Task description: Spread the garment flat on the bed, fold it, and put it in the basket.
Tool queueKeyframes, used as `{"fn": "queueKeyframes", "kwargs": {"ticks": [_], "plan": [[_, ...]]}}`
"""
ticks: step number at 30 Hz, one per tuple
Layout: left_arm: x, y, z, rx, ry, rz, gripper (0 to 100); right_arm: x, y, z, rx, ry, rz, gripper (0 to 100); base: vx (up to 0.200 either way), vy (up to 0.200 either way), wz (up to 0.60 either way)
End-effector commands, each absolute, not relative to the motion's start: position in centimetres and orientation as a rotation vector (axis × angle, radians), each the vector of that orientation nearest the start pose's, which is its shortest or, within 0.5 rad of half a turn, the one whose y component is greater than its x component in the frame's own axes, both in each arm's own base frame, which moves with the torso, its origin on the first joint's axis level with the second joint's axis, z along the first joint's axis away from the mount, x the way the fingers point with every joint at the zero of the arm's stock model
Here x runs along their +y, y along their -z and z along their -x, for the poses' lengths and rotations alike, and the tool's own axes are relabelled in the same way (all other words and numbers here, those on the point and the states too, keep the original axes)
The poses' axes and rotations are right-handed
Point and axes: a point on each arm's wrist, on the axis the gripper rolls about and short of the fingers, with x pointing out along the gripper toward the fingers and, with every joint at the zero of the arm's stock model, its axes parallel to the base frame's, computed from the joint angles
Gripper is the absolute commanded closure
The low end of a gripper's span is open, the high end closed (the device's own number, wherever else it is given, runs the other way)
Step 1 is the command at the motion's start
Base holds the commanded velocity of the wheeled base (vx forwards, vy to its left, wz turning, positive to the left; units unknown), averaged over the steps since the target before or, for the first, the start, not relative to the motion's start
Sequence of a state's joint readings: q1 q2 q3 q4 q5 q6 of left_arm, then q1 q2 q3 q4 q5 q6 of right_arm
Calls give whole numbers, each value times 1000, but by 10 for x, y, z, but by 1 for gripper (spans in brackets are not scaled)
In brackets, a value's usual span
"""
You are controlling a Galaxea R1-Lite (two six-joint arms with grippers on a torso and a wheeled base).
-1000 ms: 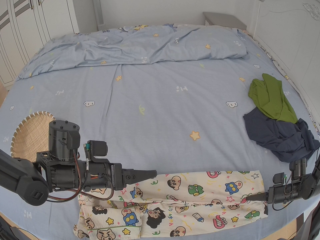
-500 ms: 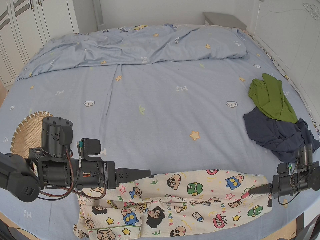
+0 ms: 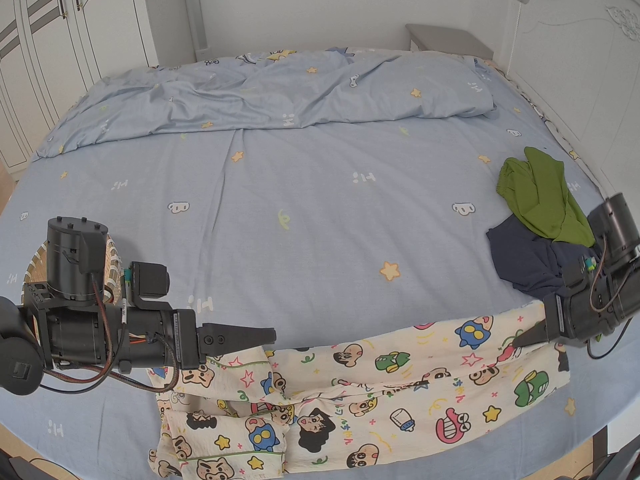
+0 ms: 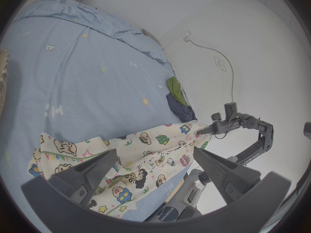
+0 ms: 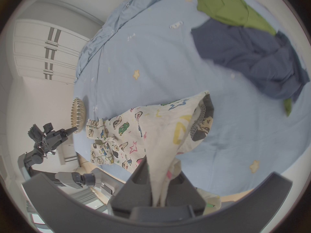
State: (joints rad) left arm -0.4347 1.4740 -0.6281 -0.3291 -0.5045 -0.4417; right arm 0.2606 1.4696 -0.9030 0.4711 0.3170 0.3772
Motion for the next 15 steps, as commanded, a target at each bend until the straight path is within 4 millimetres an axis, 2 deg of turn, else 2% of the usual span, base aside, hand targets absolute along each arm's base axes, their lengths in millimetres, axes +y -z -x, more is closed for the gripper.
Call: {"fn": "queueKeyframes", "kwargs": {"ticks": [1, 4, 5, 7, 8, 11, 15], "plan": [[-94, -189, -195, 685, 766, 409, 0, 109, -263, -189, 1087, -257, -157, 100, 0, 0, 0], [-93, -189, -196, 684, 762, 410, 0, 117, -269, -191, 1119, -248, -162, 100, 0, 0, 0], [-93, -188, -196, 687, 761, 411, 0, 127, -270, -191, 1147, -250, -170, 100, 0, 0, 0], [-93, -188, -196, 687, 759, 410, 0, 130, -271, -190, 1150, -255, -173, 100, 0, 0, 0], [-93, -189, -197, 682, 759, 412, 0, 140, -269, -186, 1167, -275, -181, 100, 0, 0, 0], [-89, -192, -198, 670, 745, 418, 0, 153, -263, -184, 1204, -280, -188, 100, 0, 0, 0], [-86, -195, -199, 668, 733, 426, 0, 162, -260, -182, 1218, -296, -205, 100, 0, 0, 0]]}}
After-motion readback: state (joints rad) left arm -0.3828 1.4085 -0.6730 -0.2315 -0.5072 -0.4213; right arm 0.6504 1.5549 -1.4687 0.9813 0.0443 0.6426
